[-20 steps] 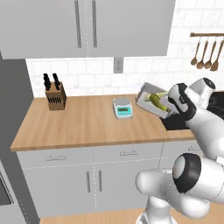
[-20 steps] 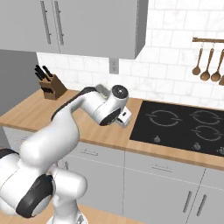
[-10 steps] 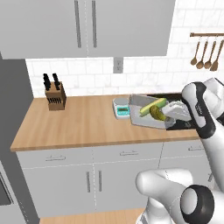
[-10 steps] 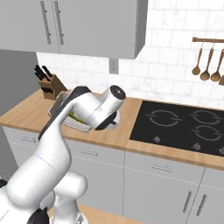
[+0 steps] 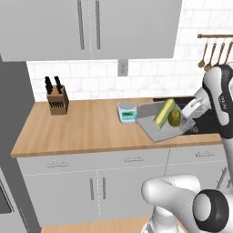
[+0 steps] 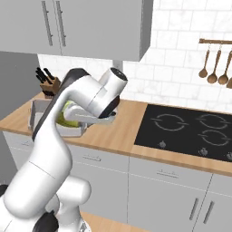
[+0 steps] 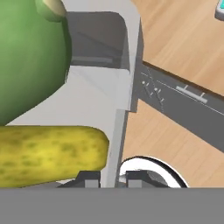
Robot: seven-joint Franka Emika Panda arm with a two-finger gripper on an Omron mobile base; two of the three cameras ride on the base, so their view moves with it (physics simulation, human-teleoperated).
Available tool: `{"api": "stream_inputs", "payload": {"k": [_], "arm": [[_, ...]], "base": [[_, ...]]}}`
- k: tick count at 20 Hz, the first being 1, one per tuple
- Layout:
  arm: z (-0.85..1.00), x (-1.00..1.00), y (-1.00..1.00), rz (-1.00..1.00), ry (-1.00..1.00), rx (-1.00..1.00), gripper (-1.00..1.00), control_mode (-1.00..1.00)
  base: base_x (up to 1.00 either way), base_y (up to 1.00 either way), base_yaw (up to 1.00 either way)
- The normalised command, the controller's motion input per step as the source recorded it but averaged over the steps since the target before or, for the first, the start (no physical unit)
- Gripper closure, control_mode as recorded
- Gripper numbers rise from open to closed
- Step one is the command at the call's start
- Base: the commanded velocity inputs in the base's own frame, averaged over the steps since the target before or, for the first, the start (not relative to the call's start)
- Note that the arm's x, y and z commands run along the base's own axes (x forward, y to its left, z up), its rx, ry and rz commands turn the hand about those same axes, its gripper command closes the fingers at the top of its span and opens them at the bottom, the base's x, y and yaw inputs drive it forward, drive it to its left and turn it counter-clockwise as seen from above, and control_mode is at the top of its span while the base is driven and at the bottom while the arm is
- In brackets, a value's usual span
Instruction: Take the meat container that has the fish and place it on the second highest rack of the freezer. Then take the vegetable container that has the corn and cucumber and place it on the highest rack of the freezer.
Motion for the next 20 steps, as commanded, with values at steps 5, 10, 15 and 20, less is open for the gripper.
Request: {"api": "stream_inputs", "payload": {"k": [5, 10, 15, 20], "arm": [[0.25, -0.71, 0.2, -0.04, -0.13, -0.07, 1.0, -1.0], [0.21, -0.43, 0.37, -0.1, -0.08, -0.1, 1.0, -1.0], [0.16, -0.4, 0.35, -0.08, -0.03, -0.12, 1.0, -1.0], [0.0, -0.14, 0.06, 0.0, -0.01, -0.02, 1.0, 1.0]], "base": [[0.0, 0.0, 0.0], [0.0, 0.0, 0.0], [0.0, 0.0, 0.0], [-0.06, 0.01, -0.01]]}}
